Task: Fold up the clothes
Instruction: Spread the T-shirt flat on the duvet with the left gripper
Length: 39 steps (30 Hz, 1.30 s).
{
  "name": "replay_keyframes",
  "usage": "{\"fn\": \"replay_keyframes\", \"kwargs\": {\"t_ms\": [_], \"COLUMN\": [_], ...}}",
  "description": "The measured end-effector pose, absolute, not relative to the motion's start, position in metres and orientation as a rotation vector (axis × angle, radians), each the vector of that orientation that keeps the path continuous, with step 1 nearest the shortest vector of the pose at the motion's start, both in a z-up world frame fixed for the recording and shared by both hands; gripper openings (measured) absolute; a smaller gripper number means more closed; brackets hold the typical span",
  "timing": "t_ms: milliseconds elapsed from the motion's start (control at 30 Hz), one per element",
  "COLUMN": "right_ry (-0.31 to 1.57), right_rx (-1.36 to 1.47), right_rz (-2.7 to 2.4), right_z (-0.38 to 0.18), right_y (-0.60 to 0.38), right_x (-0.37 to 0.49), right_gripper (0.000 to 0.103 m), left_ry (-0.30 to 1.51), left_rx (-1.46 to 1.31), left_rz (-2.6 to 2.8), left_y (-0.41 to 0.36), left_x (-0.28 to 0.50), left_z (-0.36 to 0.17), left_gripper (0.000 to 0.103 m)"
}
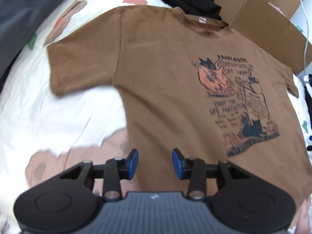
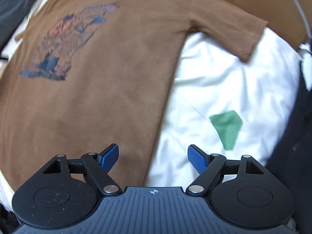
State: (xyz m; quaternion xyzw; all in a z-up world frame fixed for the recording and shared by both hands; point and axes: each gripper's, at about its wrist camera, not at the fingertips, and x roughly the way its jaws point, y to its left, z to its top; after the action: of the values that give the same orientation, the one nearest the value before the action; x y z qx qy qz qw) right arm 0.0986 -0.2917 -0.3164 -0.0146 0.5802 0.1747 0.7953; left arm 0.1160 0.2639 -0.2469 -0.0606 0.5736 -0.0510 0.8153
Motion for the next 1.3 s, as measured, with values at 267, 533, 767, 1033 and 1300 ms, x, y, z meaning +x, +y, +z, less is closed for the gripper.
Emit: {"fn": "replay_keyframes", "kwargs": {"t_ms": [267,533,767,1033,1300], "right_ry": [1.181,1.191,1.249,1.276,1.342], "right_rx": [0.114,0.097,0.157,0.191,0.171], "right_rz": [0.376,0.382,0.388,0.422,0.471], "right_z": [-0.288,-0.286,-0.3,-0.301,-0.312], "right_y": [-0.317,-0.328,-0.329,-0.326,-0.316], "right_x": [0.071,0.055,0.05,0.045,0.045], "right_gripper": [0.082,0.082,0.082,0.081,0.062], "left_ry": [1.226,1.27,1.359,1.384,1.421], "left_rx": [-0.109,-0.19,-0.316,-0.28,-0.218], "left_rz": [-0.083,-0.062,-0.021,-0.004,0.0], "left_y": [0.248,0.238,0.246,0.253,0.266], "left_x": [0.096,0.063,0.035,0.022,0.005], "left_z": [-0.23,-0.252,-0.268,-0.275,-0.277], "left_gripper": [0.046,0.047,0.047,0.046,0.035]}}
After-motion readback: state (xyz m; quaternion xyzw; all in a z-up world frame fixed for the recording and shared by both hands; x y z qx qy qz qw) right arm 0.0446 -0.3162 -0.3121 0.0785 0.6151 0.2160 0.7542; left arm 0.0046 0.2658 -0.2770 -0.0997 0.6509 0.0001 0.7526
